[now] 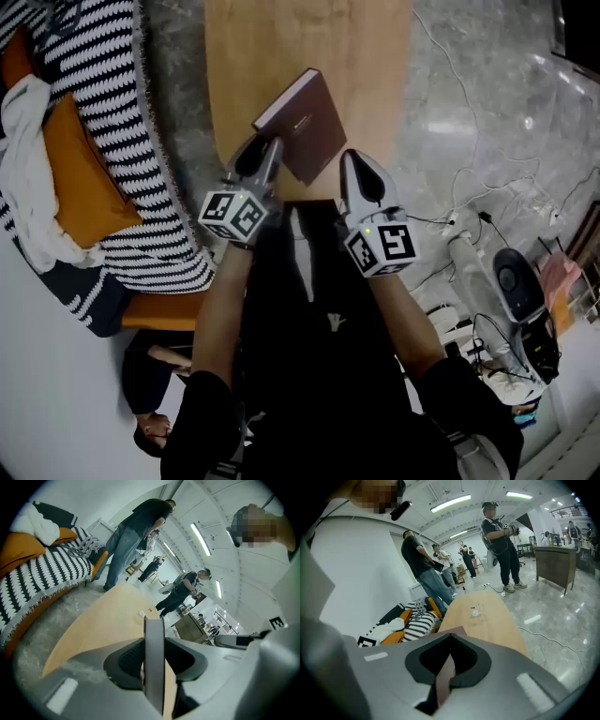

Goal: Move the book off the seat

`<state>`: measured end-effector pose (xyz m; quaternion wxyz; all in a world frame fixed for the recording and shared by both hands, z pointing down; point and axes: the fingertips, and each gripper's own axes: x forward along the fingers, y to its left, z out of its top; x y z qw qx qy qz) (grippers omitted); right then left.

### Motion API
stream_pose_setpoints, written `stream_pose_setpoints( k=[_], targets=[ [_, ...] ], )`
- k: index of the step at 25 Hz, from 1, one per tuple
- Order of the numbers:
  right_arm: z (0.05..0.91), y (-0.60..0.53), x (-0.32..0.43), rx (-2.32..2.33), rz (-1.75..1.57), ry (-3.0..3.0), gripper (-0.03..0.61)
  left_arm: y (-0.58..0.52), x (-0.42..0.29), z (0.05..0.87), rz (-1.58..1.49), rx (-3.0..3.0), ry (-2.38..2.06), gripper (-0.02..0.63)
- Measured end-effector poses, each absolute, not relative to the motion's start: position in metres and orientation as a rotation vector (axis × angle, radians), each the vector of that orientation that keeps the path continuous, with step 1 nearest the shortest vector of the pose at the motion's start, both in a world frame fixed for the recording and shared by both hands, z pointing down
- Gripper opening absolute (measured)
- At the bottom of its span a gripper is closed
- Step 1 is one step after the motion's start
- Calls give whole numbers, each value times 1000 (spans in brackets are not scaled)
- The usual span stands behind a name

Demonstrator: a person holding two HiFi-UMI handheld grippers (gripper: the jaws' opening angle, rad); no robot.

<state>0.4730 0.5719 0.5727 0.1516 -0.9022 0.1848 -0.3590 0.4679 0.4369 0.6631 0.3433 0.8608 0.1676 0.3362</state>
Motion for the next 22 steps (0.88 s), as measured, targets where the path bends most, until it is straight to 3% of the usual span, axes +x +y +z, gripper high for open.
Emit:
stream_pose_setpoints(
  k=[22],
  targets=[
    [627,560,463,-2534,-1133,492,8,425,463,757,951,2058,339,173]
  ],
)
